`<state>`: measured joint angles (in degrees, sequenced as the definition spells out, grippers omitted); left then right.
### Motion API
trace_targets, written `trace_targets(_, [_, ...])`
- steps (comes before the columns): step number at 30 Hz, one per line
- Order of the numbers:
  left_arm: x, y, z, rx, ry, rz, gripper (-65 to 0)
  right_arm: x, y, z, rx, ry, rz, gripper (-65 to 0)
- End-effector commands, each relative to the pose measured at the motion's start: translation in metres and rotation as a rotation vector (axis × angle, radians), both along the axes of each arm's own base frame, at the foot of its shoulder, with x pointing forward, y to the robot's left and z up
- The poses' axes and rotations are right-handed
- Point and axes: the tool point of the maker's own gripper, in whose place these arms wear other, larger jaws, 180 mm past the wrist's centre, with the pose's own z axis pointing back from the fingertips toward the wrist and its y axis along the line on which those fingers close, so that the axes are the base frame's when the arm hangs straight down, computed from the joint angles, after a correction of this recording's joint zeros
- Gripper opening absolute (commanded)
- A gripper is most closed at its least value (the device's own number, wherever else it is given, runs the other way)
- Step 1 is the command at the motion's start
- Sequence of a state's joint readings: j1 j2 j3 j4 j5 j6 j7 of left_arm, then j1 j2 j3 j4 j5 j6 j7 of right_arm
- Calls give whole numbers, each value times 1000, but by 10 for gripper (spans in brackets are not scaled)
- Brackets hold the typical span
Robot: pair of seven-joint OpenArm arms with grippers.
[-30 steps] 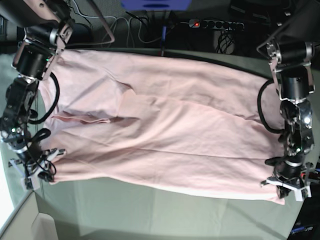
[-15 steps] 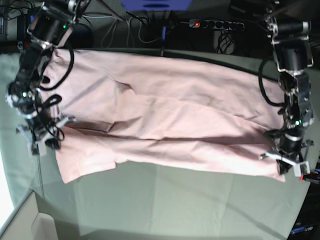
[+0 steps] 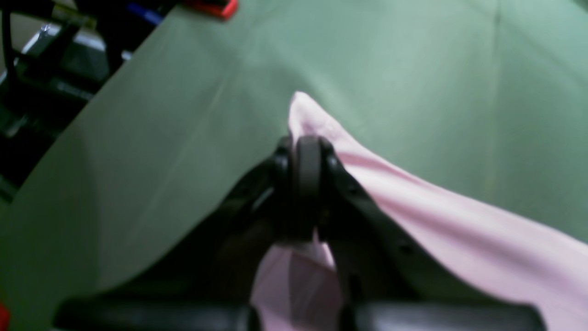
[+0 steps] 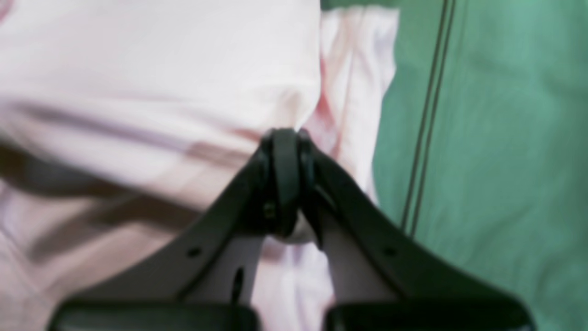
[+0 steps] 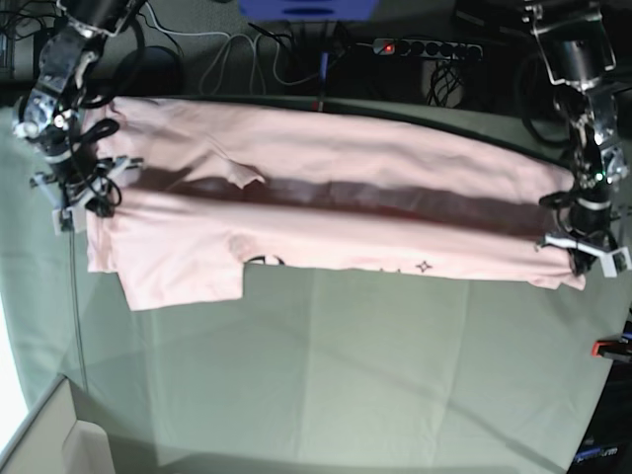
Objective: Layout the t-shirt on the table in an organized manner, then fold the t-shirt properly
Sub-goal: 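Lift the hem side with both grippers and fold it over the t-shirt, then lower the folded layer and open both grippers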
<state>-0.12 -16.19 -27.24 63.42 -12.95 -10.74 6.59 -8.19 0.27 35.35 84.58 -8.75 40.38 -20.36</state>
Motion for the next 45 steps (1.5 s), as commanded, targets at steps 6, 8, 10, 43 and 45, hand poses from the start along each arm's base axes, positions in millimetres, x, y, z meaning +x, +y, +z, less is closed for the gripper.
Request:
trace_targets(6, [-21, 24, 5, 45, -7, 46, -650, -17, 0, -4, -4, 12, -1, -650])
trace_targets(8, [-28, 24, 0, 46, 10, 46, -650, -24, 7, -9, 13, 26, -3, -650])
trace_targets(10, [-30, 23, -2, 45, 15, 43, -650, -28, 8, -11, 15, 35, -4, -650])
trace_targets(43, [-41, 13, -38, -21, 87, 64, -645, -67, 14, -23, 19, 101, -14, -650])
trace_targets(45, [-44, 13, -44, -28, 100, 69, -645, -68, 13, -22, 14, 101, -13, -650])
